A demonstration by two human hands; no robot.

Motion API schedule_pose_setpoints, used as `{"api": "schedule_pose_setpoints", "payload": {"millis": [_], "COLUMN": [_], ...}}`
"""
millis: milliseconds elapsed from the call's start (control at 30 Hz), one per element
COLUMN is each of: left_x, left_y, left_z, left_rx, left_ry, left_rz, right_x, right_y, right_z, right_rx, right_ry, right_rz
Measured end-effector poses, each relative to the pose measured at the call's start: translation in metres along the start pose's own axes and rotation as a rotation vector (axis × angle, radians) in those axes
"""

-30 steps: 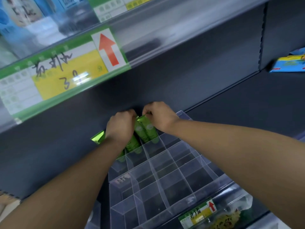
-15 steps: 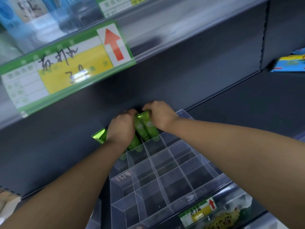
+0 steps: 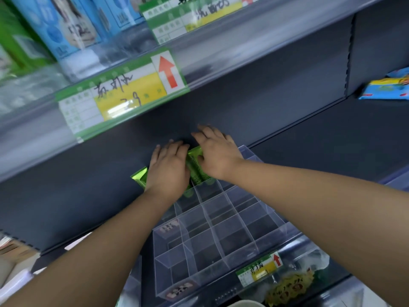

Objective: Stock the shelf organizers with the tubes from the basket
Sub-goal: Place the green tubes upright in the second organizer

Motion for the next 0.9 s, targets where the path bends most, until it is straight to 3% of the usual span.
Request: {"api": "schedule_pose_setpoints", "payload": {"millis": [200, 467, 900], "left_x": [-0.008, -0.012, -0.041], "left_y": [-0.004, -0.021, -0.028], "left_z": [0.03, 0.084, 0.191], "left_rx": [0.117, 0.095, 0.121], "left_ry": [-0.039, -0.127, -0.19], "left_rz": [0.0, -0.02, -0.001], "right_x": [0.013, 0.036, 0.08], "right_y": [0.004, 0.005, 0.03], "right_z": [0.024, 0.078, 0.179], "right_rx": [0.088, 0.084, 0.254], "right_ry": [0.037, 0.007, -0.002], "right_rz": [0.035, 0.032, 0.14]}}
Point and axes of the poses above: each hand's wrist, its own z-axis away from the middle knuckle, its own y-axis out of the palm, x = y × z, the point moved 7 cm from there along -z, towards the middle knuckle, and after that the axes turned 15 degrees about x, right-handed, at the moved point
